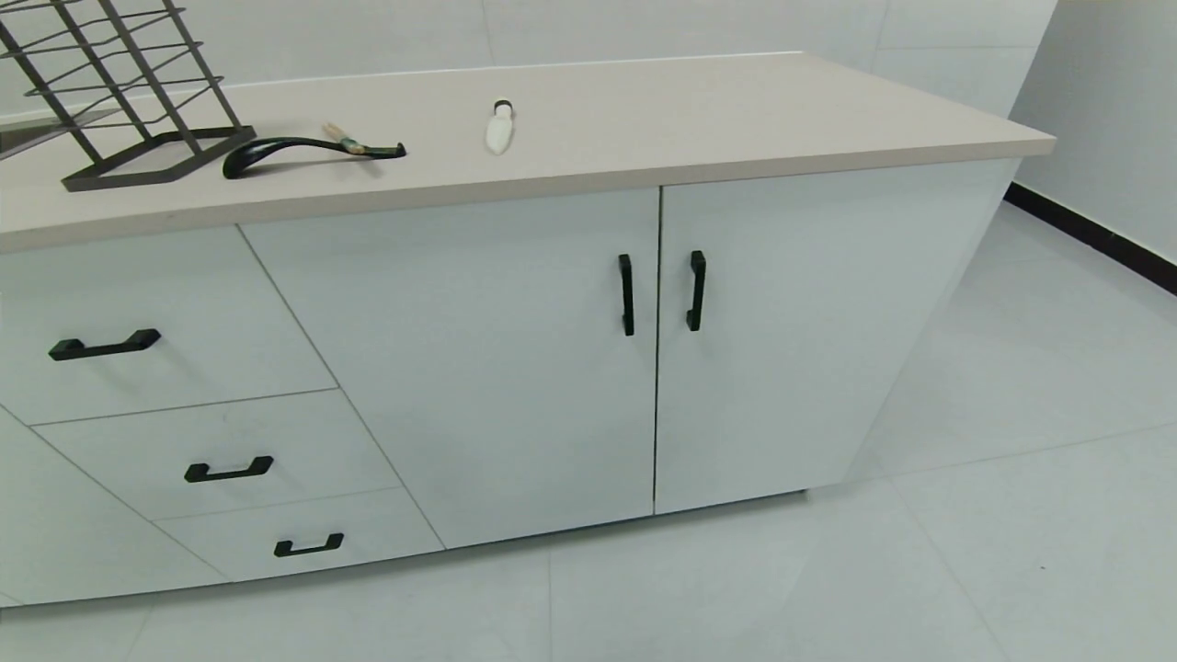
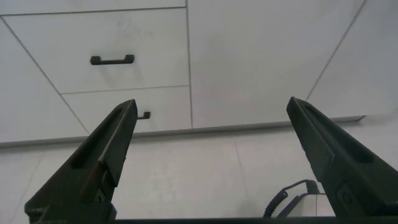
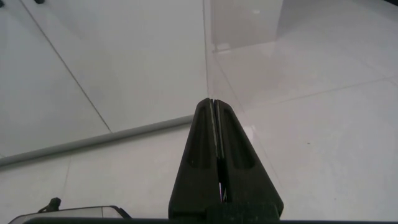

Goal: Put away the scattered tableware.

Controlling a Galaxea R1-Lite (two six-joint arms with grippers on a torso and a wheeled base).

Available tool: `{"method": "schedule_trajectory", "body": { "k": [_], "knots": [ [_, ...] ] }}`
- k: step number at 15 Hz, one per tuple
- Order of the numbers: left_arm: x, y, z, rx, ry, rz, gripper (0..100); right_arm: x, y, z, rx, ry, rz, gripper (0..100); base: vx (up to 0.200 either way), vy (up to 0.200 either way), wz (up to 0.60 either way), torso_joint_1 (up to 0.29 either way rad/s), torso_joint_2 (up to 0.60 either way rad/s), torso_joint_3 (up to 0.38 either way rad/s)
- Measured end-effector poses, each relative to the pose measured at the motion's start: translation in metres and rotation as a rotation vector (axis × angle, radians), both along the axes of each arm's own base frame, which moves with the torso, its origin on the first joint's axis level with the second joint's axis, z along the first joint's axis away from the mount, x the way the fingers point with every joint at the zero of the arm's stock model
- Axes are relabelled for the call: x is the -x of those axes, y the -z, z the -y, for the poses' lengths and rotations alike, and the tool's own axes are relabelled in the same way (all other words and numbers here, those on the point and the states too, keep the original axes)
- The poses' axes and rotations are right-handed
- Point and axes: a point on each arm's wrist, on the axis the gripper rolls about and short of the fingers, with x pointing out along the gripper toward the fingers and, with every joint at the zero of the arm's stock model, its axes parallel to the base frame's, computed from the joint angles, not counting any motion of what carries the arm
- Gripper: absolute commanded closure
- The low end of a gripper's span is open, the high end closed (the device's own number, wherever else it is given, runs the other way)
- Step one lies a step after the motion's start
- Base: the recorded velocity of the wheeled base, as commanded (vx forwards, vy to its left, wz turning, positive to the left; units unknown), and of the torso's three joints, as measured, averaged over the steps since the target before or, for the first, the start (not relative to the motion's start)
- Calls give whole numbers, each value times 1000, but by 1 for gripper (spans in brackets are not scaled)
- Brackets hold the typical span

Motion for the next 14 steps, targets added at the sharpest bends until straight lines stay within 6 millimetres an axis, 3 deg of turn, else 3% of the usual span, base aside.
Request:
{"method": "schedule_trajectory", "body": {
  "k": [8, 14],
  "knots": [
    [0, 0, 0, 1, 0, 0, 0, 0, 0, 0, 0, 0, -1, 100, 0, 200, 0, 0, 2, 2],
    [0, 0, 0, 8, 0, 0, 0, 0, 0, 0, 0, 0, -1, 100, 0, 0, 0, 0, 0, 0]
  ]
}}
